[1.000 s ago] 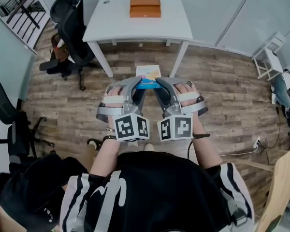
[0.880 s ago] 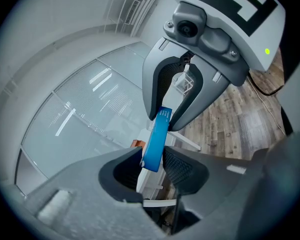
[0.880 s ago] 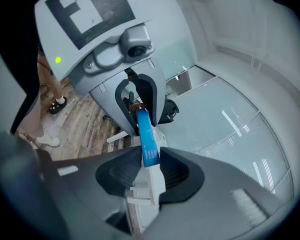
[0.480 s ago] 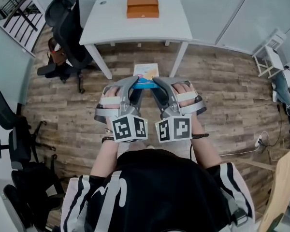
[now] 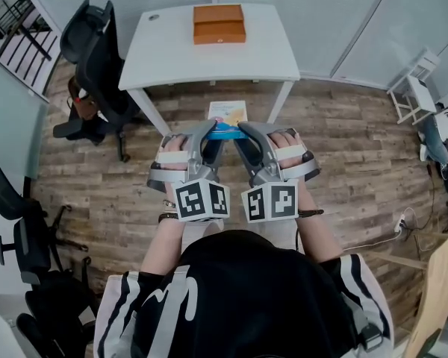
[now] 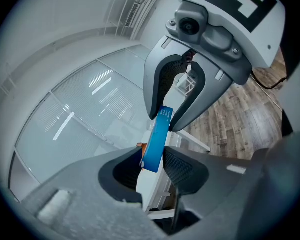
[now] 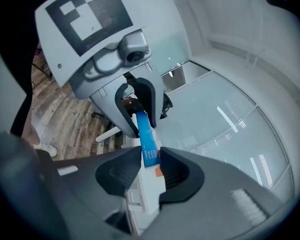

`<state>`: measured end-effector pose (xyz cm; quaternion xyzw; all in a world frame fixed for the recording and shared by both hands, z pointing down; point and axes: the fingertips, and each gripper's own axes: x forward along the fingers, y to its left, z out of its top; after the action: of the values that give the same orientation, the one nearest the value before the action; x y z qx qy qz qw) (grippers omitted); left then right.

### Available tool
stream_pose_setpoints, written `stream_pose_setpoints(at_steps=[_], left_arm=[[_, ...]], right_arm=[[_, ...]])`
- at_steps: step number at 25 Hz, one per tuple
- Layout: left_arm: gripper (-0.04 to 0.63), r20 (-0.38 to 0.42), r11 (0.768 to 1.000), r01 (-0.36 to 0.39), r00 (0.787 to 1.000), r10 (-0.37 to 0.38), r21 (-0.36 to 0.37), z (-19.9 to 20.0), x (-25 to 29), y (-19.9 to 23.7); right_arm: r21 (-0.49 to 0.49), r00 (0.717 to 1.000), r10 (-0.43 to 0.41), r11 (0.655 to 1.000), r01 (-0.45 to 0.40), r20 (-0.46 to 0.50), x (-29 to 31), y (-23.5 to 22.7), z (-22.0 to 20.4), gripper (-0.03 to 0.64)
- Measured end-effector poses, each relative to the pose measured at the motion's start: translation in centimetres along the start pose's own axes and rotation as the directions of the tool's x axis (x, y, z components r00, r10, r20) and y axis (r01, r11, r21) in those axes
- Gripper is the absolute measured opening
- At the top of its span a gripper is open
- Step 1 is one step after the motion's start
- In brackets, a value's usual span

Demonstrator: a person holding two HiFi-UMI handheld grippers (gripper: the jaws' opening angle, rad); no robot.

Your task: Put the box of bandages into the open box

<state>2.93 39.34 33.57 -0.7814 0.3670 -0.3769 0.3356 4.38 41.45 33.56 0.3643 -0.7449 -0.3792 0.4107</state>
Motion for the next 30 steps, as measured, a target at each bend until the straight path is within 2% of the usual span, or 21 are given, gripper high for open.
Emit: stream_pose_setpoints(at_steps=[10, 18, 30], left_arm=[[0.132, 0.028, 1.000, 0.019, 0.999, -0.020, 0.021, -3.1, 5.2, 4.7], [0.132, 0.045, 0.999, 0.036, 0.998, -0.037, 0.026, -6.1, 9.4, 8.0], [0.132, 0.059, 0.999, 0.031, 0.998, -0.033, 0.040, -8.0, 14.2, 11.2]], right_arm=[[0.049, 0.999, -0.009, 0.999, 0.011, -0.032, 7.0, -3.2, -0.2, 0.115], [0.056, 0.999, -0.015, 0.998, 0.018, -0.052, 12.7, -5.3, -0.3, 0.115], [0.047, 0.998, -0.024, 0.999, 0.027, -0.057, 18.1, -7.7, -1.5, 0.115]])
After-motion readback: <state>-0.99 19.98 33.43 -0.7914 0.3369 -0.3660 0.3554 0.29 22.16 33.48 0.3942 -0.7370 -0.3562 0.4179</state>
